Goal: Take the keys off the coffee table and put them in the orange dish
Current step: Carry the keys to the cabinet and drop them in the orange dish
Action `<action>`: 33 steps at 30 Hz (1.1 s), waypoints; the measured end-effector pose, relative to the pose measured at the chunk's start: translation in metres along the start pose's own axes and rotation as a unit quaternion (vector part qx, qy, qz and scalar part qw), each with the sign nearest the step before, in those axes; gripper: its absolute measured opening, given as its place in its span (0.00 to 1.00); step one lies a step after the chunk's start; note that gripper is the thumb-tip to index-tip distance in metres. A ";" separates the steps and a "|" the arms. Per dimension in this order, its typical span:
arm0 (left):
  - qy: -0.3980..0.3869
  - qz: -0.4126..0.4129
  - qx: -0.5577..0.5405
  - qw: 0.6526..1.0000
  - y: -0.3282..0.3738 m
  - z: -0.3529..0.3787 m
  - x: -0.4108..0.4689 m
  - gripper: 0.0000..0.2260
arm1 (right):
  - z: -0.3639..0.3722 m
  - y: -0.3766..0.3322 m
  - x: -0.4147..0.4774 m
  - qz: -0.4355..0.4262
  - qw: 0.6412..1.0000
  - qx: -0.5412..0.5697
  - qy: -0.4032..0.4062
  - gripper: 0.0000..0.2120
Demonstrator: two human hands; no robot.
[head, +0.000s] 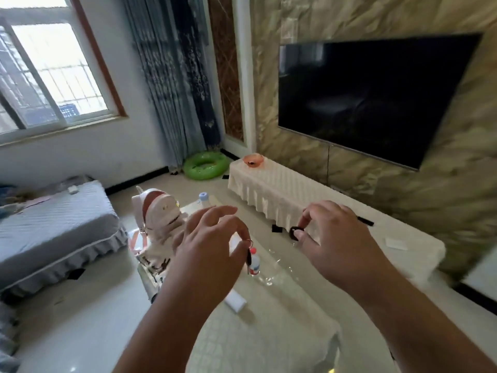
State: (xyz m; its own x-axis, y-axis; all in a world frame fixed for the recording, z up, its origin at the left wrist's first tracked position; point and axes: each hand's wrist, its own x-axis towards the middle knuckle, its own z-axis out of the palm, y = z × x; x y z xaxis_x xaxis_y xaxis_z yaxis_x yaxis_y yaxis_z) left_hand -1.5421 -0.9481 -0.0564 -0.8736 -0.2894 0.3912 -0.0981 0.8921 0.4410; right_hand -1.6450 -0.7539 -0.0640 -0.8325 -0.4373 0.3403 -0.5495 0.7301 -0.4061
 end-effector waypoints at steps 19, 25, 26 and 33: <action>-0.164 0.164 -0.066 0.971 0.140 0.135 0.029 0.03 | -0.084 0.160 -0.097 0.257 0.964 -0.055 0.052 0.04; -0.181 0.191 -0.069 0.962 0.209 0.180 0.047 0.03 | -0.115 0.231 -0.103 0.271 0.960 -0.067 0.036 0.04; -0.184 0.187 -0.070 0.962 0.221 0.188 0.050 0.03 | -0.122 0.244 -0.103 0.268 0.960 -0.065 0.040 0.04; -0.182 0.169 -0.077 0.966 0.281 0.233 0.075 0.03 | -0.153 0.320 -0.085 0.256 0.964 -0.055 0.048 0.04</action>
State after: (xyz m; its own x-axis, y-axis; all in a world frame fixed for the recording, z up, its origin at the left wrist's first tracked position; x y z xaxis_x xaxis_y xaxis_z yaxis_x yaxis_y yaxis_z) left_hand -1.7465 -0.6382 -0.0909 -0.9558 0.1747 0.2366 0.2690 0.8446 0.4630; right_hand -1.7391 -0.4029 -0.0936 -0.9790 0.0424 0.1993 -0.0530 0.8912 -0.4504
